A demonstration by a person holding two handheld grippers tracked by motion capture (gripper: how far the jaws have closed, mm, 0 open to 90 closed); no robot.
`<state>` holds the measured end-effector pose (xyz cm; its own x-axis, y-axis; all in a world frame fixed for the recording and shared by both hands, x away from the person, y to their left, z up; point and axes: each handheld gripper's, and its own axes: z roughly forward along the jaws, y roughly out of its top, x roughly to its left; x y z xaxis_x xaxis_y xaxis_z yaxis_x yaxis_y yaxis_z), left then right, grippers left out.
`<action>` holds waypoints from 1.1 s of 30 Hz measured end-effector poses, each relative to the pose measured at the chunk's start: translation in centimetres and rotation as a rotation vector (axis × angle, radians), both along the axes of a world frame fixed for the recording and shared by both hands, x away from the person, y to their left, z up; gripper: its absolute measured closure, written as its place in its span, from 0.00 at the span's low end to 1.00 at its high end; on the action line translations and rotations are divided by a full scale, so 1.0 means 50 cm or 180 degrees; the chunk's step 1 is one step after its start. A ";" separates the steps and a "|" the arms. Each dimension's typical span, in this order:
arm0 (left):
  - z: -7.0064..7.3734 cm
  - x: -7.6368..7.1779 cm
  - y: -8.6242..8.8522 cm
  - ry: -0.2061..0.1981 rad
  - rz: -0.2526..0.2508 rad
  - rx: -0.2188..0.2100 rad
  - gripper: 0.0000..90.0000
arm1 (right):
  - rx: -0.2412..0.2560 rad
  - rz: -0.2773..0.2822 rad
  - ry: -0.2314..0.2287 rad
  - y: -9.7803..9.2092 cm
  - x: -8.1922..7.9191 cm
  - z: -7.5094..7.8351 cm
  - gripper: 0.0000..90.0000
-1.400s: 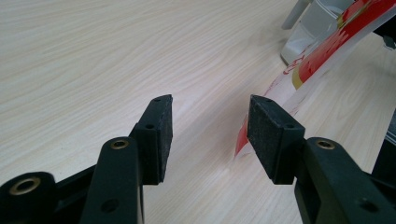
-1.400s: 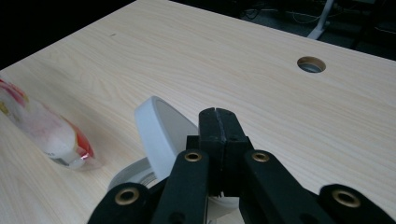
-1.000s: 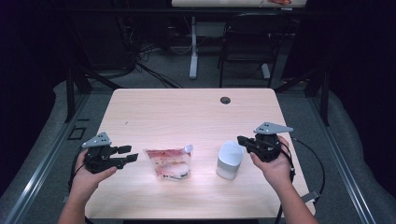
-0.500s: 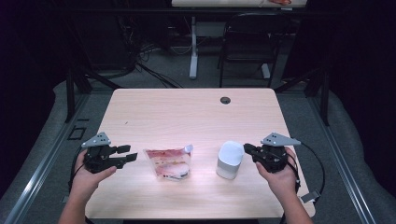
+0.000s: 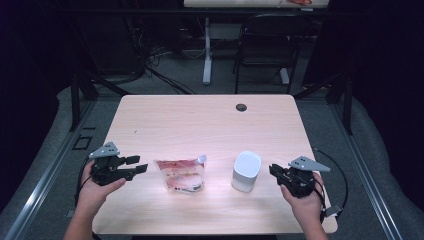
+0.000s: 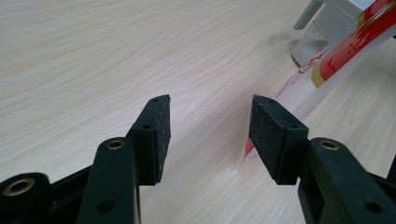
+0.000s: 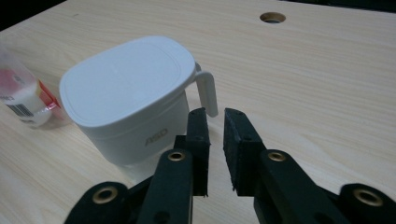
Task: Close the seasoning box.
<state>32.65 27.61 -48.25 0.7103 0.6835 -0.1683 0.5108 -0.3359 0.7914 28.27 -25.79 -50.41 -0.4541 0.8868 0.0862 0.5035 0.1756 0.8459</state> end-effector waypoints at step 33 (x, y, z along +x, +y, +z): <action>-0.018 0.015 0.002 0.0058 0.0076 0.0013 0.52 | -0.0107 -0.0144 0.0254 -0.009 0.008 -0.078 0.64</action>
